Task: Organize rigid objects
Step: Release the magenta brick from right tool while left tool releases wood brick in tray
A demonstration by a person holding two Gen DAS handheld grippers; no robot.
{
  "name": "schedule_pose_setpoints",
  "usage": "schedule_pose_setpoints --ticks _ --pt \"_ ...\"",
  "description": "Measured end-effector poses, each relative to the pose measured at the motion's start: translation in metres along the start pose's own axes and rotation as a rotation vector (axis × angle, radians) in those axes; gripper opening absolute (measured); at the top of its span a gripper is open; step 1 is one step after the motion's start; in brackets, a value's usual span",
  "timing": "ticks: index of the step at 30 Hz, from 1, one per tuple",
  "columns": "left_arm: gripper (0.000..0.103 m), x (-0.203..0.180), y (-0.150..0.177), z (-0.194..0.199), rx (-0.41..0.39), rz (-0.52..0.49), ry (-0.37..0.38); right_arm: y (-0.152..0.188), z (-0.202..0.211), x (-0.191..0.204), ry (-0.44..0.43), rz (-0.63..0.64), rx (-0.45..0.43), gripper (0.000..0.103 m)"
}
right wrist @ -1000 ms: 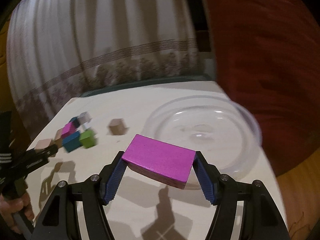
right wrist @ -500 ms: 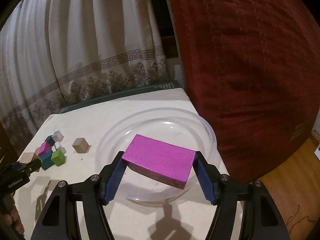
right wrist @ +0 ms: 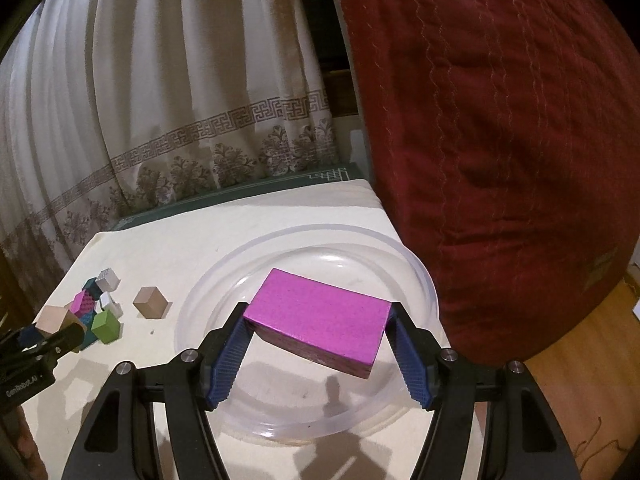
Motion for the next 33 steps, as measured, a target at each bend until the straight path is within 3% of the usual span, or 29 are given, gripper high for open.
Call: schedule_pose_setpoints --ticks 6,17,33 --pt "0.064 -0.020 -0.006 -0.006 0.000 -0.028 0.025 -0.002 -0.003 -0.006 0.001 -0.021 -0.015 0.076" --pt "0.064 -0.060 -0.016 -0.019 0.006 -0.082 0.085 -0.001 -0.001 -0.024 0.073 -0.054 -0.063 0.076" --pt "0.064 -0.122 -0.035 -0.038 0.015 -0.131 0.241 -0.005 0.004 -0.037 0.111 -0.099 -0.106 0.076"
Point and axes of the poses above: each gripper's, at about its wrist camera, not at the fingertips, and z roughly against the way its jaws point, x to its left, y to its underside, the point moved 9 cm from there along -z, roughly the way its jaws point, and after that the axes turned 6 degrees about -x, right-handed, at the moved point
